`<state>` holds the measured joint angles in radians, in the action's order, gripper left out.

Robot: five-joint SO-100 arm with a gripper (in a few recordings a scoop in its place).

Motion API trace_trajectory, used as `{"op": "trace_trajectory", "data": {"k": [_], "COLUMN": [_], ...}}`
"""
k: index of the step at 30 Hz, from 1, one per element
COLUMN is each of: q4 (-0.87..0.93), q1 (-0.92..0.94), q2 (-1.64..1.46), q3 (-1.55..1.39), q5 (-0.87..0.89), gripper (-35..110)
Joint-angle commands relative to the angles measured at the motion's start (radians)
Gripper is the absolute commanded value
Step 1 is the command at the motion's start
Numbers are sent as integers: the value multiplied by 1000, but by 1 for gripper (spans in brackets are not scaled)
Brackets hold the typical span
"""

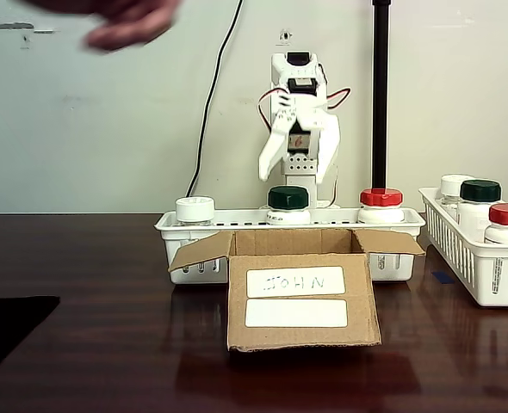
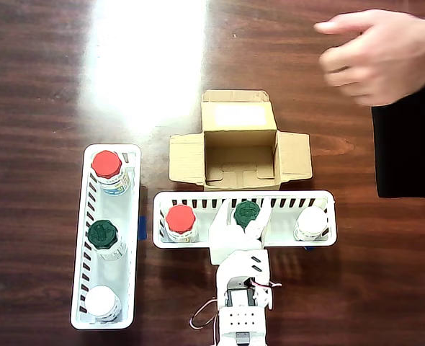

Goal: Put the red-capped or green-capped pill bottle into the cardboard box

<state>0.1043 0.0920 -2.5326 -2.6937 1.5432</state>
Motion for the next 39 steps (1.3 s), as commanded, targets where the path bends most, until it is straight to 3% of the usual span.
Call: {"op": "trace_trajectory", "data": {"k": [1, 9, 27, 32, 39], "q4": [-71, -190, -196, -196, -195], "q1": [40, 51, 14, 18, 9], "q2": [5, 92, 38, 31, 6], "q3": [-20, -64, -121, -132, -172], "q5": [34, 28, 20, 23, 28], "gripper": [61, 62, 59, 44, 3]}}
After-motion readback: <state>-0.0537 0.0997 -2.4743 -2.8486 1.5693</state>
